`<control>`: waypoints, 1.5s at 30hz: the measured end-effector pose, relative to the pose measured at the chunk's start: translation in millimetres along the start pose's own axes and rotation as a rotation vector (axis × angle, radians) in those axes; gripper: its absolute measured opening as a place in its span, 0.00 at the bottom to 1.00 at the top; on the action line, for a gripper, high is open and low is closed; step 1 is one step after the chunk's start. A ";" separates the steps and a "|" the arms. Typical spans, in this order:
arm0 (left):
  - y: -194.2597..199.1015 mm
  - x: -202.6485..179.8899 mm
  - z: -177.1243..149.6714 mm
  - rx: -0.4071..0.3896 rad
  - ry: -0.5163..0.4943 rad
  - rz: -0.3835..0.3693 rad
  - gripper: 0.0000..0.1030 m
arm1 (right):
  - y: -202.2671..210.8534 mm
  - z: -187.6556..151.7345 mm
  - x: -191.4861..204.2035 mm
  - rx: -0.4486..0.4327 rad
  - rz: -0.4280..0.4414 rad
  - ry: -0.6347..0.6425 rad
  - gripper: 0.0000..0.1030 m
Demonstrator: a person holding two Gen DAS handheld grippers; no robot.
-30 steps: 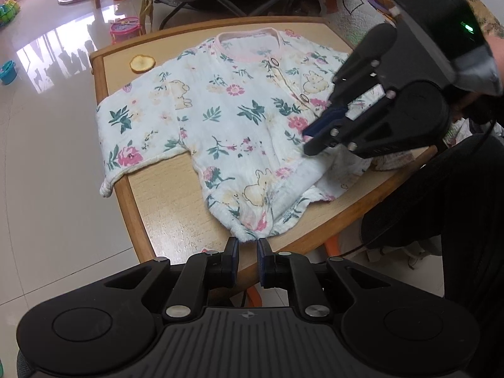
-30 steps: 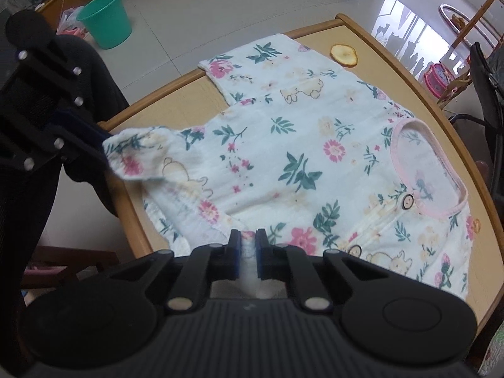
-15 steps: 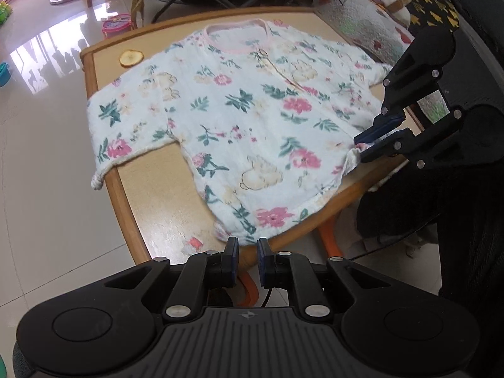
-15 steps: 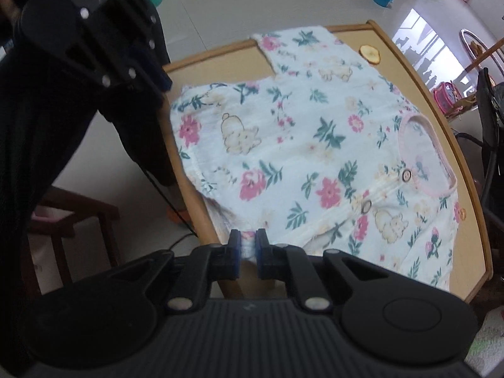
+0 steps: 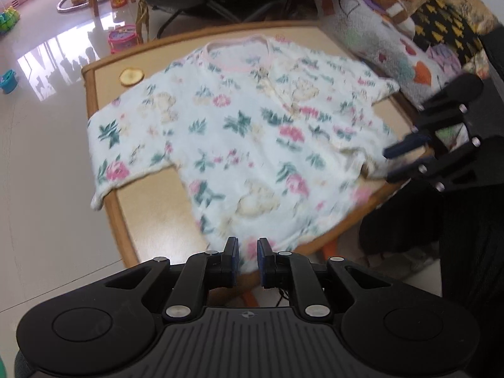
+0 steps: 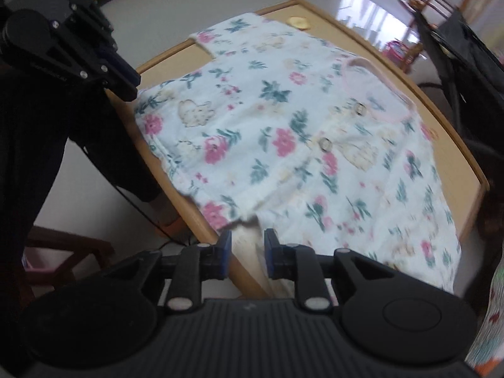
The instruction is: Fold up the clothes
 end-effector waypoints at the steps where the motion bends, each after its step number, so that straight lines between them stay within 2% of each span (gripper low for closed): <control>1: -1.5 -3.0 3.7 -0.002 0.004 -0.011 0.16 | 3.8 -6.2 -4.6 -0.005 -0.018 -0.021 0.23; 5: -10.9 -22.1 19.1 -0.014 0.011 -0.054 0.17 | 5.9 -22.3 -20.7 -0.046 -0.088 -0.112 0.23; 9: -21.5 -43.3 31.5 -0.018 0.034 -0.090 0.17 | -2.7 -25.9 -27.6 -0.097 -0.085 -0.271 0.23; 11: -26.5 -52.1 35.8 -0.016 0.039 -0.095 0.17 | -11.4 -25.2 -18.5 -0.104 -0.056 -0.304 0.23; 15: -37.5 -62.7 39.0 -0.006 0.068 -0.110 0.17 | -29.9 -23.2 -6.2 -0.105 -0.075 -0.352 0.23; 19: -48.8 -60.7 45.2 -0.030 0.187 -0.136 0.17 | -40.1 -20.2 -2.6 -0.093 -0.149 -0.306 0.23; 21: -56.8 -63.2 52.1 -0.039 0.211 -0.126 0.17 | -44.9 -23.8 -3.0 -0.052 -0.198 -0.252 0.23; 25: -76.0 -81.4 68.7 -0.020 0.149 -0.106 0.17 | -41.9 -36.7 -18.8 -0.029 -0.201 -0.293 0.23; 30: -107.3 -106.5 73.4 0.071 0.005 -0.015 0.17 | -34.8 -50.4 -34.7 -0.002 -0.217 -0.313 0.23; 32: -111.1 -111.7 75.1 0.068 -0.002 -0.019 0.22 | -31.7 -54.3 -38.5 -0.004 -0.215 -0.328 0.23; 34: -111.3 -118.6 75.9 0.076 -0.030 -0.023 0.31 | -29.3 -56.7 -40.0 0.001 -0.213 -0.329 0.23; 35: -111.0 -122.1 75.0 0.082 -0.055 -0.021 0.32 | -27.6 -57.5 -40.9 0.001 -0.215 -0.332 0.23; 40: -106.7 -132.7 63.2 0.112 -0.168 -0.024 0.34 | -13.1 -52.3 -36.2 -0.064 -0.175 -0.371 0.23; 45: -97.7 -115.8 51.0 0.101 -0.158 -0.007 0.34 | -10.2 -37.8 -16.6 -0.123 -0.130 -0.370 0.23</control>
Point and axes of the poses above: each gripper's, at about its wrist camera, not at the fingertips, and y roughly against the way its jaws point, x to its left, z to its top, the point moved 7 cm from there along -y, roughly the way its jaws point, and after that the axes turned 6 degrees about z, right-handed, at the moved point
